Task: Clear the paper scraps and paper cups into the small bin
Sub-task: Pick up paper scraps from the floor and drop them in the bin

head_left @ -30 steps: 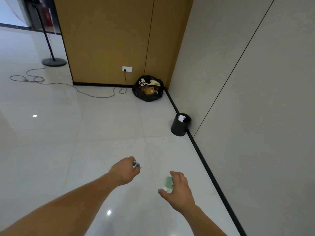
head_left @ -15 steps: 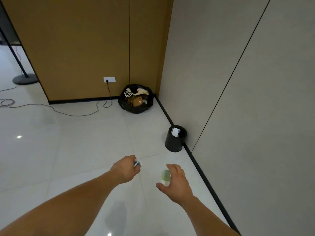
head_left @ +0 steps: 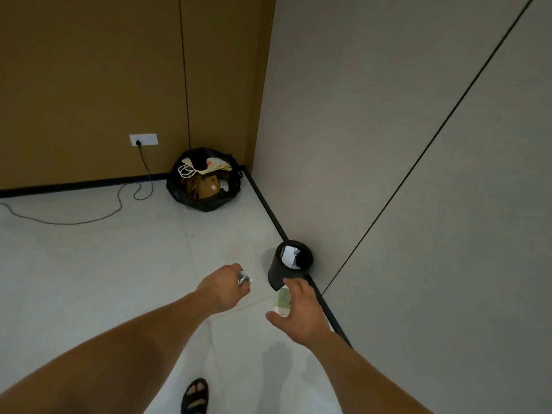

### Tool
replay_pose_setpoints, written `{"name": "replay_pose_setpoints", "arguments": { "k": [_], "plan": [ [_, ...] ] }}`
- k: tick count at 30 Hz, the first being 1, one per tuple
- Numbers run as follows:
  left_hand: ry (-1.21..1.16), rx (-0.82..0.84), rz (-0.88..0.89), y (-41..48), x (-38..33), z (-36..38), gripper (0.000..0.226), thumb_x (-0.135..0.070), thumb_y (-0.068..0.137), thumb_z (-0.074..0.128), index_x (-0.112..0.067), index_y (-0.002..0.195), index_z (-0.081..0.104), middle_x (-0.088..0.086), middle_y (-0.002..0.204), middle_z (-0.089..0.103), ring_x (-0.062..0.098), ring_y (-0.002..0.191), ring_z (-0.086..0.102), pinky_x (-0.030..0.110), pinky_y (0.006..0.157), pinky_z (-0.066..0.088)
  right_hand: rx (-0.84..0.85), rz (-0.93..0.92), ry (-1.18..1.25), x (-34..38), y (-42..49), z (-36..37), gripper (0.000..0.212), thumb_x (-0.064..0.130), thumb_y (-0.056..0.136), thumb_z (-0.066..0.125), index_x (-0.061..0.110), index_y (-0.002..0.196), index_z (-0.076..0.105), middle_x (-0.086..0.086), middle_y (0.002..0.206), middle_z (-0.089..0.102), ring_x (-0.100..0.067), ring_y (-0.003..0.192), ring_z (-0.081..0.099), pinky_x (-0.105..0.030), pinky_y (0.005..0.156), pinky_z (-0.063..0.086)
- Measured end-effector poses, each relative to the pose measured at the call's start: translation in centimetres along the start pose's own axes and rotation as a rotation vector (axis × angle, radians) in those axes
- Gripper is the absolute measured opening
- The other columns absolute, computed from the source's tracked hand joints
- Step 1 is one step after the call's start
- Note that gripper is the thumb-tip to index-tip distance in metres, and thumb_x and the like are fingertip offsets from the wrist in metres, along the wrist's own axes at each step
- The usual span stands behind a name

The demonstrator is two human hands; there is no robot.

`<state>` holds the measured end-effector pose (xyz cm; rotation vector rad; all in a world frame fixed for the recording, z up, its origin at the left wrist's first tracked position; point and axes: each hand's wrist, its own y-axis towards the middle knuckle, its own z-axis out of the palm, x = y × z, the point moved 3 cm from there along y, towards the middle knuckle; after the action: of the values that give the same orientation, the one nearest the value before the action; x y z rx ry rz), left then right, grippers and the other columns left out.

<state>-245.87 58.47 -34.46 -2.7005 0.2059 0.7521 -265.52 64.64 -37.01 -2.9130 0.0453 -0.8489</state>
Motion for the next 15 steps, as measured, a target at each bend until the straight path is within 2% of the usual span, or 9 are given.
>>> {"name": "replay_pose_setpoints", "arguments": {
  "k": [8, 12, 15],
  "plan": [
    [0.060, 0.105, 0.100, 17.2, -1.2, -4.2, 0.032, -0.040, 0.095, 0.049, -0.014, 0.113, 0.055, 0.006, 0.112, 0.062, 0.020, 0.096, 0.059, 0.029, 0.082, 0.048, -0.062, 0.138, 0.020, -1.0, 13.7, -1.0, 0.091, 0.060, 0.075, 0.068, 0.020, 0.147, 0.031, 0.003, 0.140, 0.037, -0.016, 0.128, 0.037, -0.023, 0.104, 0.033],
    [0.144, 0.203, 0.145, 25.3, -3.1, -2.9, 0.036, -0.040, 0.096, 0.048, -0.012, 0.119, 0.053, 0.008, 0.116, 0.061, 0.022, 0.100, 0.059, 0.031, 0.086, 0.049, -0.076, 0.209, 0.072, -4.4, 19.0, -0.6, 0.089, 0.059, 0.075, 0.070, 0.017, 0.145, 0.034, 0.000, 0.139, 0.039, -0.018, 0.126, 0.039, -0.020, 0.098, 0.035],
    [0.191, 0.280, 0.181, 31.6, -5.1, -0.7, 0.038, -0.040, 0.095, 0.048, -0.012, 0.120, 0.053, 0.009, 0.119, 0.059, 0.025, 0.106, 0.058, 0.034, 0.090, 0.047, -0.055, 0.277, 0.093, -7.9, 23.3, 0.1, 0.090, 0.061, 0.075, 0.067, 0.023, 0.146, 0.028, 0.004, 0.142, 0.035, -0.015, 0.128, 0.036, -0.023, 0.101, 0.039]
  ]
}}
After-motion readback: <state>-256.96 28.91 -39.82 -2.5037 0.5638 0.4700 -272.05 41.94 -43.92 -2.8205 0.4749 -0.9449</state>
